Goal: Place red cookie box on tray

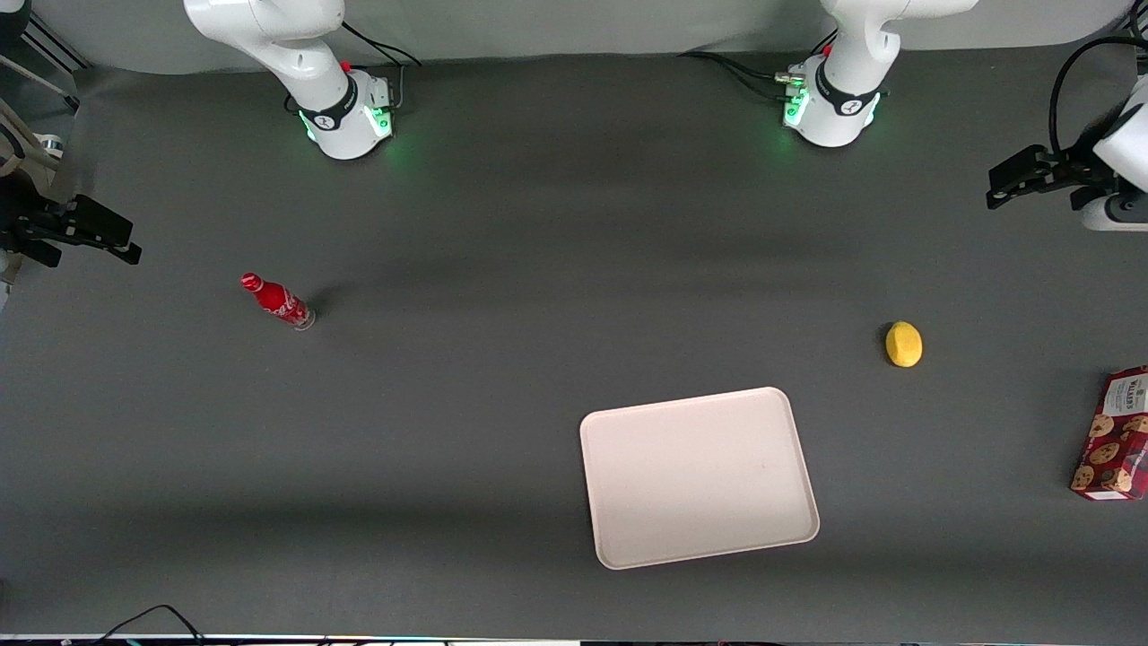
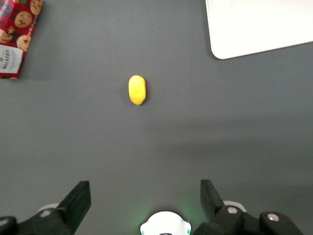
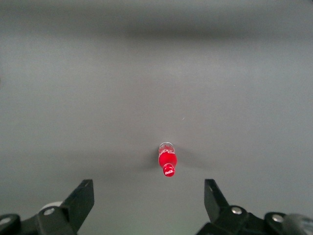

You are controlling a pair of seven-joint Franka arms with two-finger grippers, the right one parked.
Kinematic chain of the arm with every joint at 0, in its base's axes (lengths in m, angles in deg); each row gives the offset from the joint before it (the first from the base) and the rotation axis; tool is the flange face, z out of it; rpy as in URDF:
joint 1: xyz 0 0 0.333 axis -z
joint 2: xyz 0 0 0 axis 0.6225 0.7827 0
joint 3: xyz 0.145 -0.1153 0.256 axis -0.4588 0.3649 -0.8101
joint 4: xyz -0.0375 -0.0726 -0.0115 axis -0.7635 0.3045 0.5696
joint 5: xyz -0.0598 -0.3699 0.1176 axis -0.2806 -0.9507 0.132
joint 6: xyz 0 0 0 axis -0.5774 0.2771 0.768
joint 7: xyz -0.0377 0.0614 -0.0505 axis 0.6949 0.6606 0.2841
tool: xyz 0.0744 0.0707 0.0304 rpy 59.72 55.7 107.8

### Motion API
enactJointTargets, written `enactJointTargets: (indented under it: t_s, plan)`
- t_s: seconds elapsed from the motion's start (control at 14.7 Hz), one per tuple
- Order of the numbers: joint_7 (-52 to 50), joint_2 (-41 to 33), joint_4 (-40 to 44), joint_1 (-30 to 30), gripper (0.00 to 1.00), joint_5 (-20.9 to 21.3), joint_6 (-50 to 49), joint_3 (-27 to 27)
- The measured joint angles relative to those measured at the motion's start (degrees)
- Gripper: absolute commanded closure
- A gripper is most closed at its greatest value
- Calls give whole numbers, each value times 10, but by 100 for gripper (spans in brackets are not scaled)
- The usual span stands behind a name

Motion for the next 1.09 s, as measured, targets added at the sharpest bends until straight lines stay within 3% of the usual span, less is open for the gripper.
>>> enactJointTargets:
  t_s: [0.41, 0.68, 0.95, 1.09]
  plan:
    - [19, 111, 131, -8, 0, 1, 1, -57]
    - [227, 230, 206, -17, 0, 1, 55, -153]
    - [452, 369, 221, -46, 0, -5, 207, -207]
    - [525, 437, 225, -64, 0, -45, 267, -223]
